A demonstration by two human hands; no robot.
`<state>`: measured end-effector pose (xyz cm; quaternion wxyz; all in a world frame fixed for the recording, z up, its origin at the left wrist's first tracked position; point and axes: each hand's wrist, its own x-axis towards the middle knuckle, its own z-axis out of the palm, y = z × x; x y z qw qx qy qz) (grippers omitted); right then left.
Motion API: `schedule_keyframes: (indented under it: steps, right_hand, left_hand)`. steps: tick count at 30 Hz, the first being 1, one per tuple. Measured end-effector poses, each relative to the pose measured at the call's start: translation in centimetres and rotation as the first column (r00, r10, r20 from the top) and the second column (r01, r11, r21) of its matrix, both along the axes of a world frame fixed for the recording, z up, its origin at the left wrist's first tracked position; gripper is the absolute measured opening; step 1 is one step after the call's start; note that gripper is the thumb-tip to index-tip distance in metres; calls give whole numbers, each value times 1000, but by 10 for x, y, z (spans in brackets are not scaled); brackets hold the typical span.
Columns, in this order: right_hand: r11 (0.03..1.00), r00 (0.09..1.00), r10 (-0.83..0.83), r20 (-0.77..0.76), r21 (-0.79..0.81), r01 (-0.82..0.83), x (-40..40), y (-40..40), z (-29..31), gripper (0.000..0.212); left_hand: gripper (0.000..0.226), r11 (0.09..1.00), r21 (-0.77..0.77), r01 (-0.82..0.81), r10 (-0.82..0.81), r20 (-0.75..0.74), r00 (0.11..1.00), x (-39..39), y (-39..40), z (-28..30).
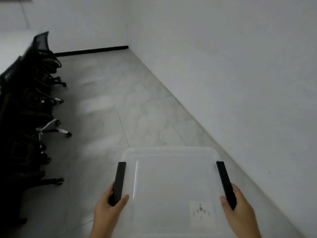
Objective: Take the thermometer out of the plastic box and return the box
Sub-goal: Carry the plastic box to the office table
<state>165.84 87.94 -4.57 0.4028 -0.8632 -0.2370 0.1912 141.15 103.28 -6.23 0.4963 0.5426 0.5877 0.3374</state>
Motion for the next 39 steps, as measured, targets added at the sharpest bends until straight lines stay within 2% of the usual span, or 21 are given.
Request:
schedule_keyframes:
  steps: [8, 16, 23, 27, 32, 35, 39]
  right_hand:
    - [988, 989, 150, -10, 32, -149, 88, 254, -14, 49]
    - [976, 977, 215, -7, 27, -214, 146, 497, 7, 48]
    - [962, 960, 273, -57, 10, -273, 196, 710, -25, 46]
    - [939, 939, 343, -29, 47, -341, 227, 849, -16, 48]
    - [908, 910, 415, -16, 62, -414, 249, 1018, 4, 49]
    - [896, 896, 443, -36, 39, -441, 260, 1110, 0, 48]
    - [884, 883, 468, -35, 28, -467, 263, 1232, -12, 47]
  left_hand:
    - [57, 961, 17, -276, 275, 31, 961, 69, 202, -18]
    - [53, 957, 17, -288, 288, 20, 957, 118, 428, -5]
    - [51, 922, -14, -387, 386, -36, 922, 164, 616, -22]
    - [73, 910, 8, -414, 414, 42, 909, 193, 740, -18]
    - [53, 875, -30, -483, 484, 46, 874, 216, 888, 2]
    - [51, 879, -26, -476, 476, 2, 880, 219, 966, -7]
    - [51, 883, -37, -467, 469, 41, 882, 221, 1083, -15]
